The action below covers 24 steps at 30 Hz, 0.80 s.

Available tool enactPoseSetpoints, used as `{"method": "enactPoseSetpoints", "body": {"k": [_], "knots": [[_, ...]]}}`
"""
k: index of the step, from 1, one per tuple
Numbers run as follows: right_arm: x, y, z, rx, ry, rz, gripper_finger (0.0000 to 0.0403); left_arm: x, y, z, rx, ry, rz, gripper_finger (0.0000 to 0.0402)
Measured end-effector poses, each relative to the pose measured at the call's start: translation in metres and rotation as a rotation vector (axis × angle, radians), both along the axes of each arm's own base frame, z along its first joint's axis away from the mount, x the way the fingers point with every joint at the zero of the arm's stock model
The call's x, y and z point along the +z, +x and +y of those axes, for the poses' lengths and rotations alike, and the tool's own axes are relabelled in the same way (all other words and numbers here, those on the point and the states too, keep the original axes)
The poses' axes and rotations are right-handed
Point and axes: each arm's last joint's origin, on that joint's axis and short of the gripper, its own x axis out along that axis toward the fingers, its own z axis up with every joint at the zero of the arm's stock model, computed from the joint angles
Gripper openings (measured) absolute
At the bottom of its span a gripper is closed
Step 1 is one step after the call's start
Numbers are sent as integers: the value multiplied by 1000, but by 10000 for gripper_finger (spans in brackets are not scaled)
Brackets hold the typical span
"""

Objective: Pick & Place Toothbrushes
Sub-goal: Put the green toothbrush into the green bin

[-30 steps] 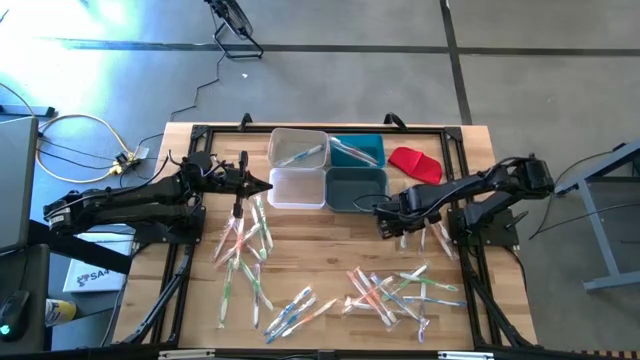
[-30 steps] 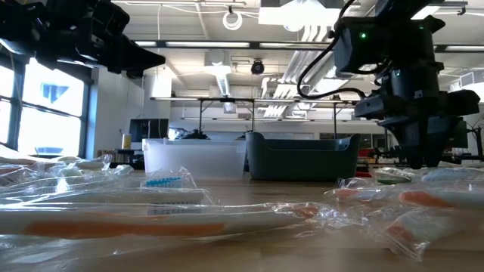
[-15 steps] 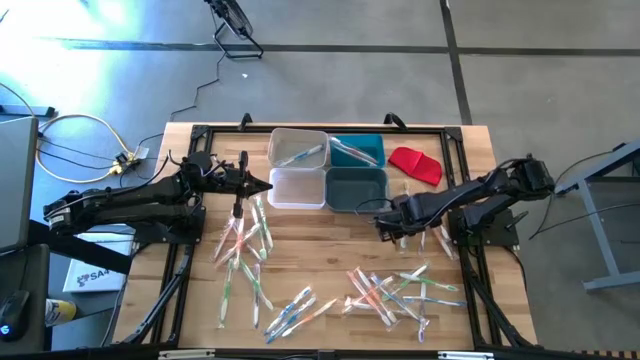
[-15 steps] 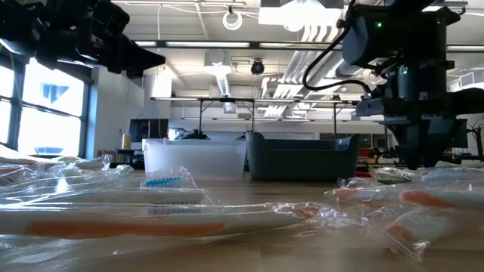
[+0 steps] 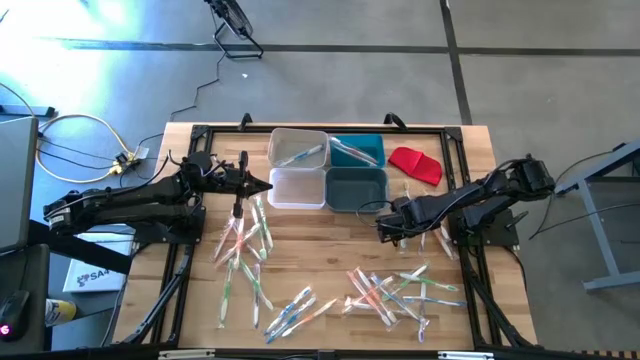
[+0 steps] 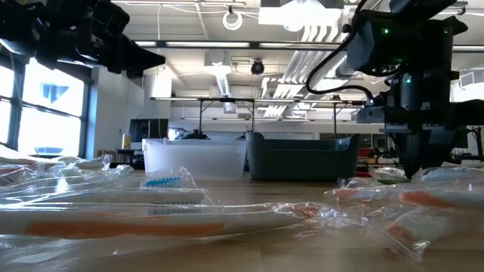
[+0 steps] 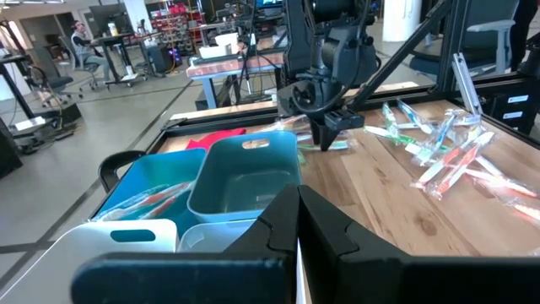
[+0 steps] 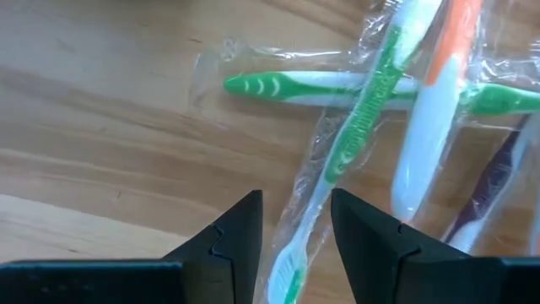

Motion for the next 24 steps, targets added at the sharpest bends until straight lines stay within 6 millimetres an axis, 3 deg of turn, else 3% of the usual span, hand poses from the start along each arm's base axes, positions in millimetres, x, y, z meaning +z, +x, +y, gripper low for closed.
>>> {"method": "enactPoseSetpoints", "body": {"k": [12,24], "knots": [[-1,-3,-1,1,-7,36,134,0,0,0,0,0,0,1],[-18,2,1,29,0,113,124,0,0,0,0,0,0,1]]}}
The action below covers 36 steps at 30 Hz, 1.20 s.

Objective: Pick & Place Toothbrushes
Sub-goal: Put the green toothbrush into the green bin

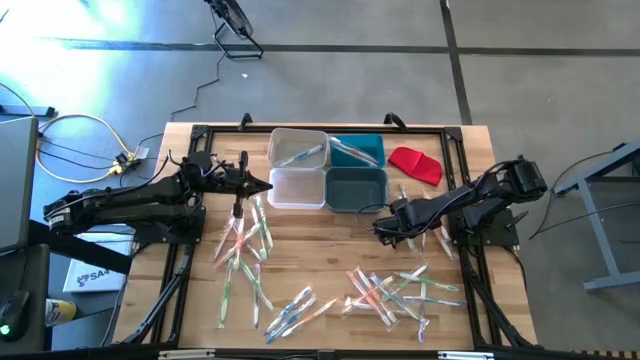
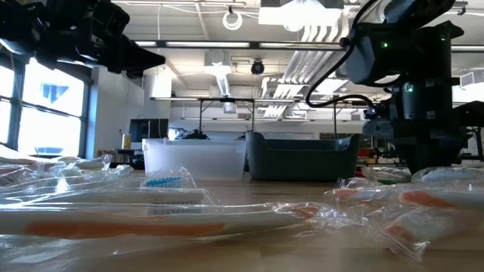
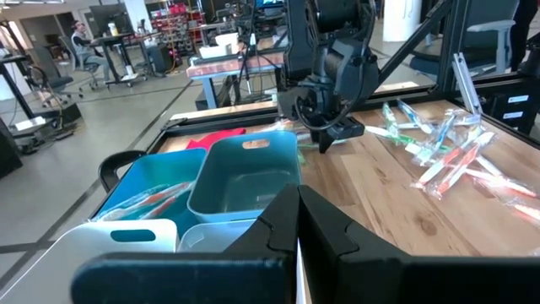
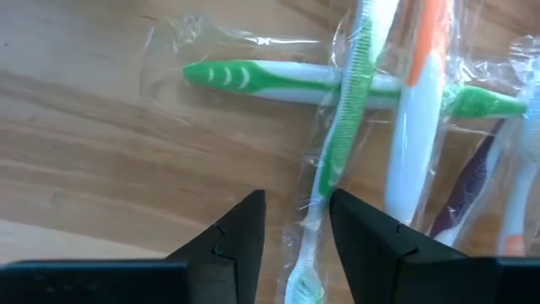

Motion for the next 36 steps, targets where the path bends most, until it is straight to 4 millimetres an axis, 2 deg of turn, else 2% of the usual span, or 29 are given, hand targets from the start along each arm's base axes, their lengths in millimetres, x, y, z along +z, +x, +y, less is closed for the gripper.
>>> {"method": "enactPoseSetpoints", "body": {"k": [10,20,26,36], "knots": [[4,0,1,9,31,-22,16,0,0,0,0,0,0,1],[12,-2,2,3,75,1,10,0,0,0,0,0,0,1],[34,-8,2,6,35,-28,8,0,0,0,0,0,0,1],[79,-22,0,-8,-59,-212,7,0,0,0,0,0,0,1]]}}
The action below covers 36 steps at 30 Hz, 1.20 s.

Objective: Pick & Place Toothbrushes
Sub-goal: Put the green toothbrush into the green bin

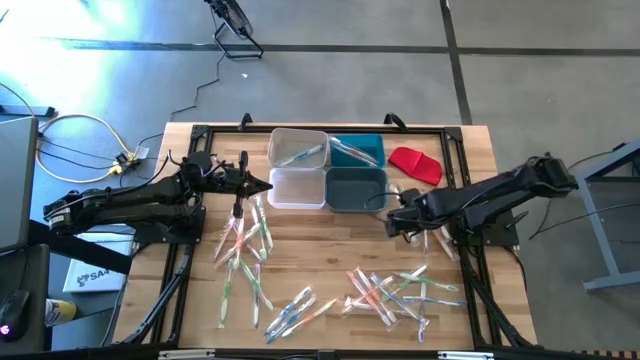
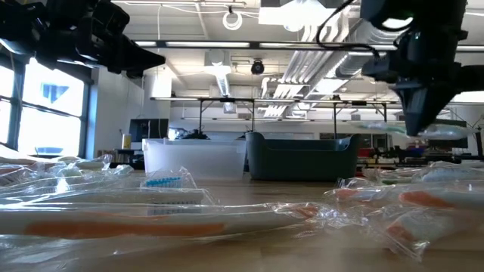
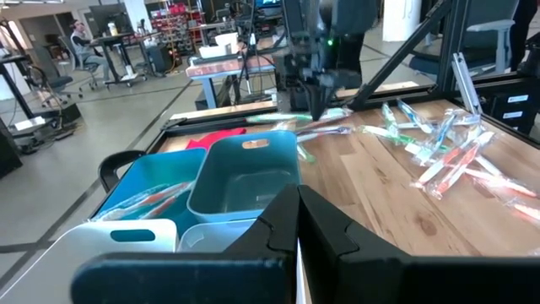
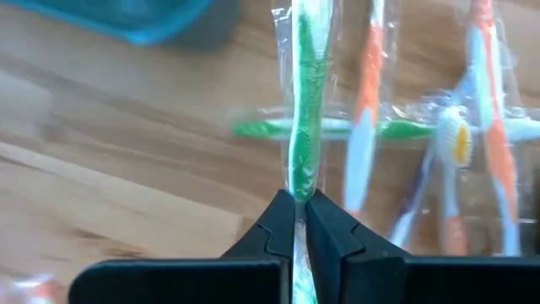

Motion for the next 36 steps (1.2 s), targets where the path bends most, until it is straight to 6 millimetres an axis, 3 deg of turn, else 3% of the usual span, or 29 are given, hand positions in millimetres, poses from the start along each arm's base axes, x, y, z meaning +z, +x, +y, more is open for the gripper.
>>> {"method": "enactPoseSetpoints", "body": {"k": [12,28,36], "knots": [[38,-6,-11,60,-229,-157,6,-1,0,0,1,-3,6,1],[53,25,-58,324,-373,-306,5,0,0,2,77,4,1,1],[51,31,-84,417,-402,-299,5,0,0,2,78,4,1,1]]}}
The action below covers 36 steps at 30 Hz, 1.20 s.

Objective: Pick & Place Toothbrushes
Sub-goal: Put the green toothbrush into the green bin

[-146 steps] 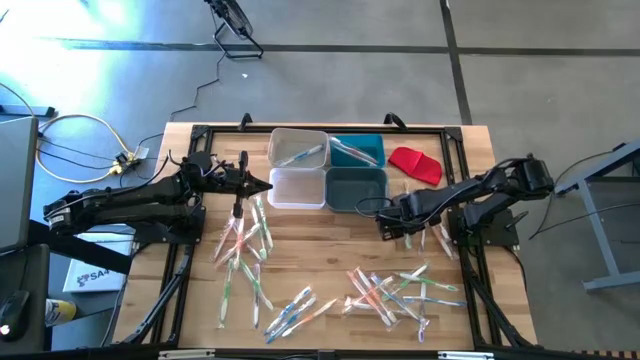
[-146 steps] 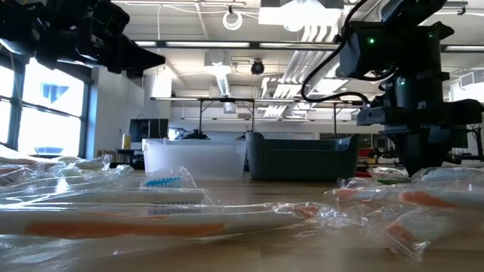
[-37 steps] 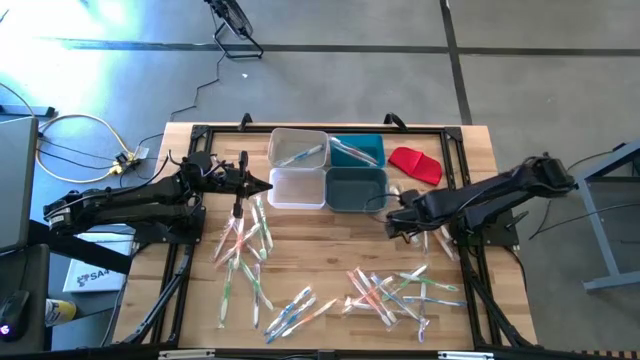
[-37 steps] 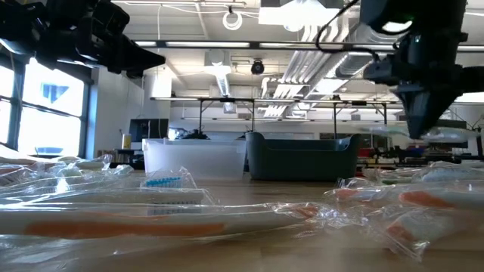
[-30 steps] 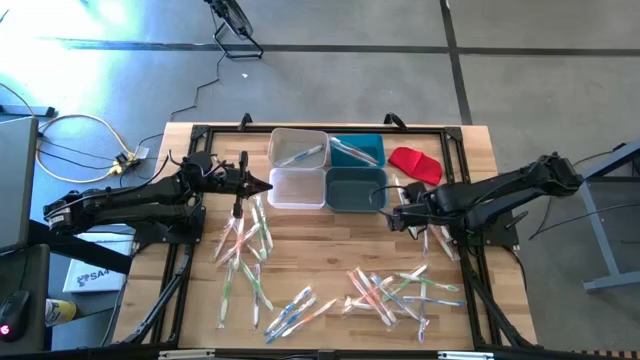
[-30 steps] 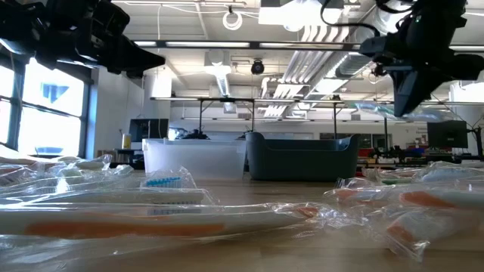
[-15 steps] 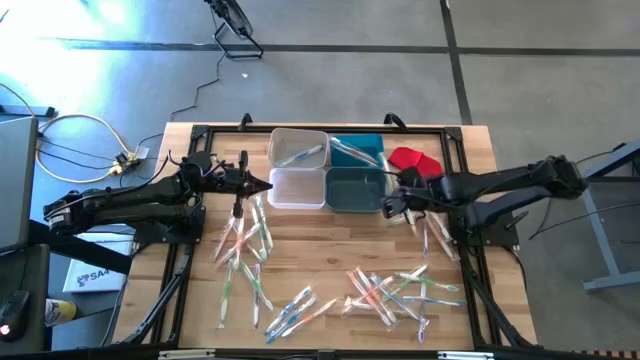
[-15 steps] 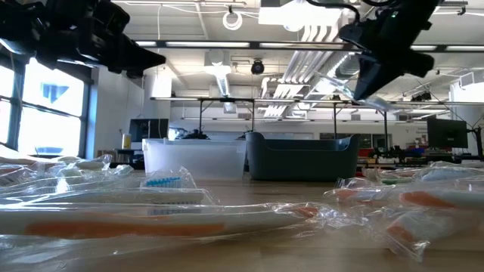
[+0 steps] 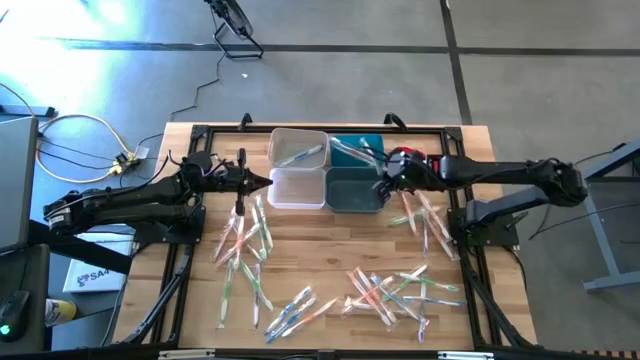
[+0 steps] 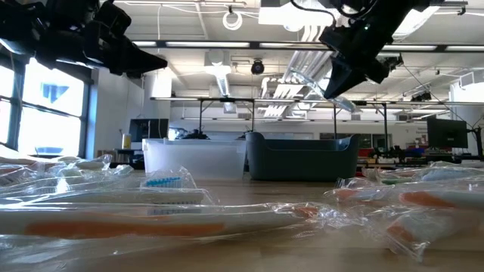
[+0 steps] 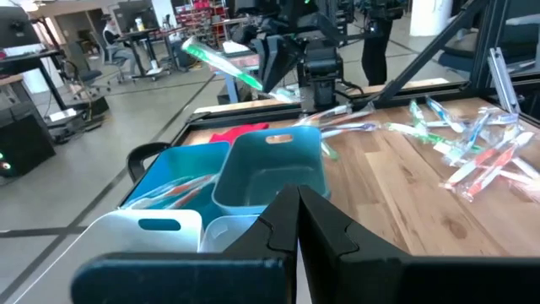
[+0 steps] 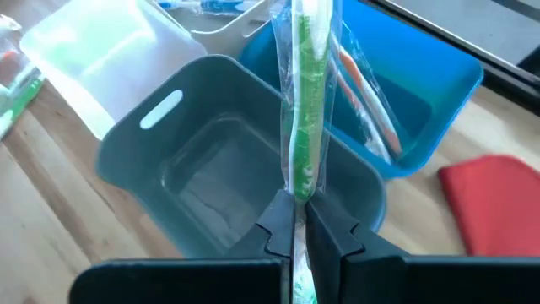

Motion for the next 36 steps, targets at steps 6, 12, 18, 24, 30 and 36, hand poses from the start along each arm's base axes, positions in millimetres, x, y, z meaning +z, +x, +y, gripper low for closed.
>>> {"method": "enactPoseSetpoints", "body": {"k": [6,12,18,24,30,36], "knots": [[-16,17,-8,93,-12,50,5,0,0,0,3,0,0,1],[-33,33,-12,181,-50,106,5,0,0,0,3,0,0,1],[-48,44,-15,250,-21,132,5,0,0,0,3,0,0,1],[-60,53,-16,292,-33,155,5,0,0,0,3,0,0,1],[-73,58,-17,324,-12,190,5,0,0,0,2,0,0,1],[-84,61,-17,344,5,225,5,0,0,0,2,0,0,1]]}}
